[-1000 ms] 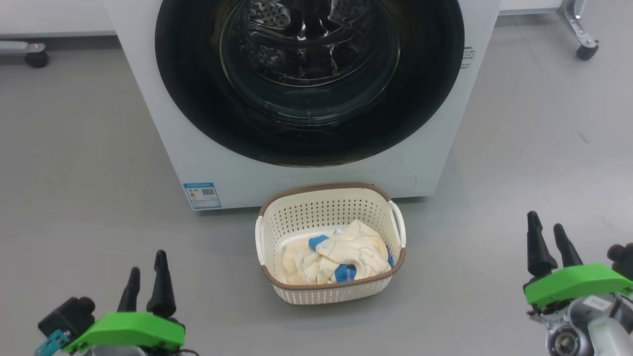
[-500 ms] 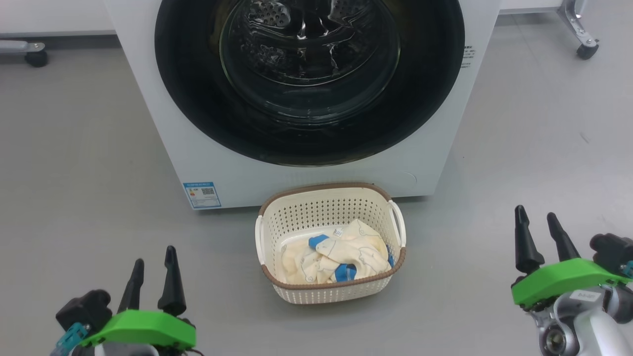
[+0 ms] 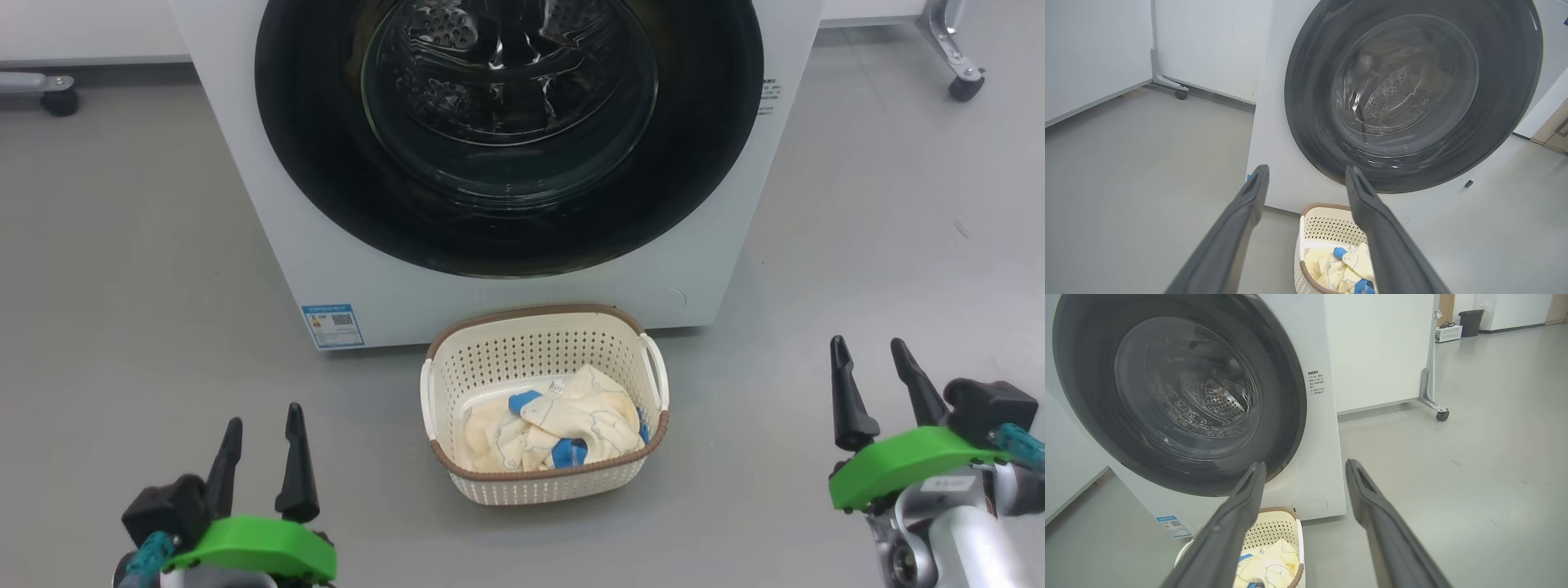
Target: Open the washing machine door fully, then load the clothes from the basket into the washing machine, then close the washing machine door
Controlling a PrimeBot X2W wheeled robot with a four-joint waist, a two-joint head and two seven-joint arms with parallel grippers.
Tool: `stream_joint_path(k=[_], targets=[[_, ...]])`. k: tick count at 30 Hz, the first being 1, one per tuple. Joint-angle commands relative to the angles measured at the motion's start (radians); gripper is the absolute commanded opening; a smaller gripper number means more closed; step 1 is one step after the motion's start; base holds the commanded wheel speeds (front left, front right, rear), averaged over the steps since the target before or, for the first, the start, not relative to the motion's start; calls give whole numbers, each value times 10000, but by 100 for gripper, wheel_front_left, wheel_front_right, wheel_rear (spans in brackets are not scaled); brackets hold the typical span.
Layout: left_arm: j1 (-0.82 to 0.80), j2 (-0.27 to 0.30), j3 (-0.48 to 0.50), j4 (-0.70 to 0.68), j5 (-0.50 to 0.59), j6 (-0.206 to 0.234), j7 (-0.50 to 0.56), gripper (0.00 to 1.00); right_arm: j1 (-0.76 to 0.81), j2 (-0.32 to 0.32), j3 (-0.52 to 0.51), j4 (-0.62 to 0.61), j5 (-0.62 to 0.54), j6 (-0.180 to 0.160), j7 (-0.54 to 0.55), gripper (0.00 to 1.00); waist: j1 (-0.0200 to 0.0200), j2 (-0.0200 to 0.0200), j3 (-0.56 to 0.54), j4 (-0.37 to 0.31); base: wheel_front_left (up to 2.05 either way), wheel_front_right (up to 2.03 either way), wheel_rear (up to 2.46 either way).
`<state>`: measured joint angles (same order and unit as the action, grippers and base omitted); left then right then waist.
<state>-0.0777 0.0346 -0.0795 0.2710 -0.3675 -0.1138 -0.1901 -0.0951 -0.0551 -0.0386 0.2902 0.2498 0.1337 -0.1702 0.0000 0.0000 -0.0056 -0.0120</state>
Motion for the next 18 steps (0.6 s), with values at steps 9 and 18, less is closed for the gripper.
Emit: stream_joint_path(k=[9, 18], targets=[[-668, 160, 84, -193, 1333, 37, -429, 100, -560, -173, 419, -628, -1462, -28, -325, 100, 0, 0, -61, -10, 0, 0, 0], [-705, 168, -10, -150, 2233, 59, -667, 100, -570, -178, 536, -754, -2484, -30, -494, 100, 0, 0, -83, -38, 0, 0, 0]])
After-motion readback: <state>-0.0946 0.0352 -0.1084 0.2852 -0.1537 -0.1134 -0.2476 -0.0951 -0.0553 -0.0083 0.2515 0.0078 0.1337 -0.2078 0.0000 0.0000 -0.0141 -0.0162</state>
